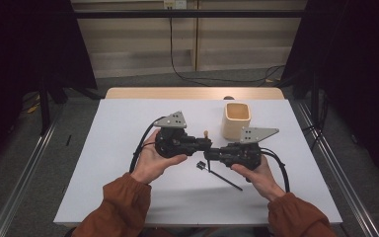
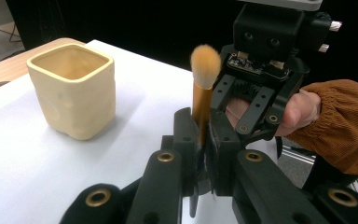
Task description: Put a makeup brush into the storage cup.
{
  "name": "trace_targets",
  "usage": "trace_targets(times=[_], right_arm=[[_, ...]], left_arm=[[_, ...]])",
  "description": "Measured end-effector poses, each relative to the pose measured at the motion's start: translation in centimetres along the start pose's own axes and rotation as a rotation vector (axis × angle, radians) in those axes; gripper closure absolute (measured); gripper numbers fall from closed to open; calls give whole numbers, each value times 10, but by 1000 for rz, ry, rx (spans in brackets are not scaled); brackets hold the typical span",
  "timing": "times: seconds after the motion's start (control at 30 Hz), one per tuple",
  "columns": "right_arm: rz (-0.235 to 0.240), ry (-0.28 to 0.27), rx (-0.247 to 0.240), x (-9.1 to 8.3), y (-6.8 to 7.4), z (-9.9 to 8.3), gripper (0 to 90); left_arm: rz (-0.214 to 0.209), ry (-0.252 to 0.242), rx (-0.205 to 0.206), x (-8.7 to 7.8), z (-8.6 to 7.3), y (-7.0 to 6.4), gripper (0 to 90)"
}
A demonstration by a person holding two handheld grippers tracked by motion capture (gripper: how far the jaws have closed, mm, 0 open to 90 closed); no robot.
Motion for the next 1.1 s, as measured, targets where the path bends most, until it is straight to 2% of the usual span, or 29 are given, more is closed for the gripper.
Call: trace_targets(times=[0.4, 0.53, 0.8, 1.03, 1.1], right_arm=[[-4, 4, -7, -2, 1, 0, 837], [-3, 4, -8, -2, 1, 0, 837], [-15, 0, -4, -4, 0, 0, 837], [-23, -4, 1, -5, -1, 0, 837], [-23, -5, 2, -5, -1, 0, 837]], left_arm=[[-7, -22, 1, 1, -2, 0, 838], [3, -28, 3, 0, -3, -1, 816], [55, -65, -19, -2, -6, 2, 583], [101, -77, -23, 0, -7, 0, 259], [112, -78, -26, 0, -7, -1, 194]])
Point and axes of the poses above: each handheld gripper's, and its own axes: x roughly forward along the jaws, z roughly out of its top, y roughly to its left, the point moved 2 cm from there along x, roughly forward along the jaws, and after that the axes turned 15 degrees about y, right-handed, at the moved point
